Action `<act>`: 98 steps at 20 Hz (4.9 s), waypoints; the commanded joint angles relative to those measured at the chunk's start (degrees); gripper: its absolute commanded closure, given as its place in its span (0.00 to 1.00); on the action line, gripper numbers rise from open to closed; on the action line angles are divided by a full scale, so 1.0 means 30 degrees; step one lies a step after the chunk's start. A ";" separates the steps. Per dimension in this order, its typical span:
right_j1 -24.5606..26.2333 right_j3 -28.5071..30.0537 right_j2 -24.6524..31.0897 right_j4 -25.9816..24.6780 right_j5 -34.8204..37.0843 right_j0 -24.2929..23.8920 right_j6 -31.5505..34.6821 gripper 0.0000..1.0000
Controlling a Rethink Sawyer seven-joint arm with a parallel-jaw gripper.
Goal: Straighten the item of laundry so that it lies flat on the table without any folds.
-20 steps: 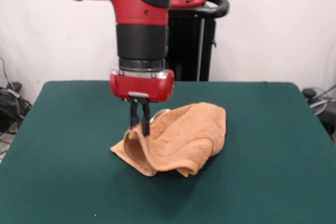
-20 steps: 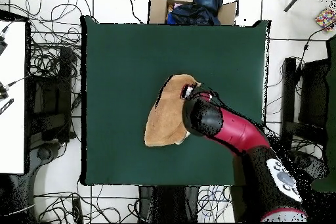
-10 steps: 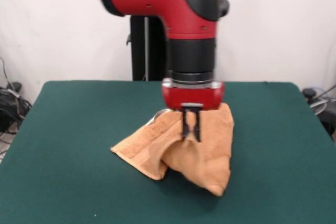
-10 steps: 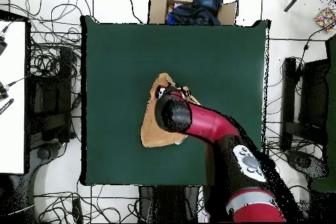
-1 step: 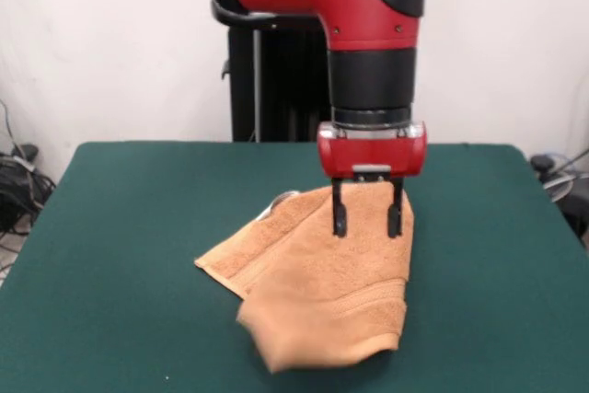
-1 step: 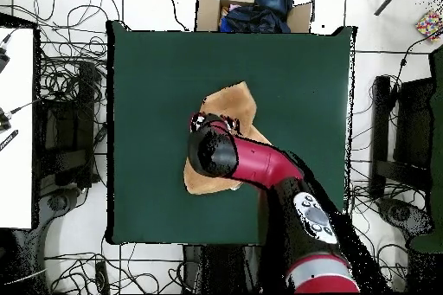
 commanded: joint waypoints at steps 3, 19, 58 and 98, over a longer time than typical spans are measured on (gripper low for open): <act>-0.2311 0.2070 0.0651 0.1262 0.2825 -0.1058 0.3780 0.00; 0.0574 0.2235 -0.1788 -0.0554 -0.1164 -0.0145 0.4091 0.00; 0.9650 -0.2321 -0.2148 -0.3535 -0.6672 -0.2543 0.2516 0.00; 0.5242 0.0449 -0.9133 -0.2396 -0.2665 -0.1012 0.2653 1.00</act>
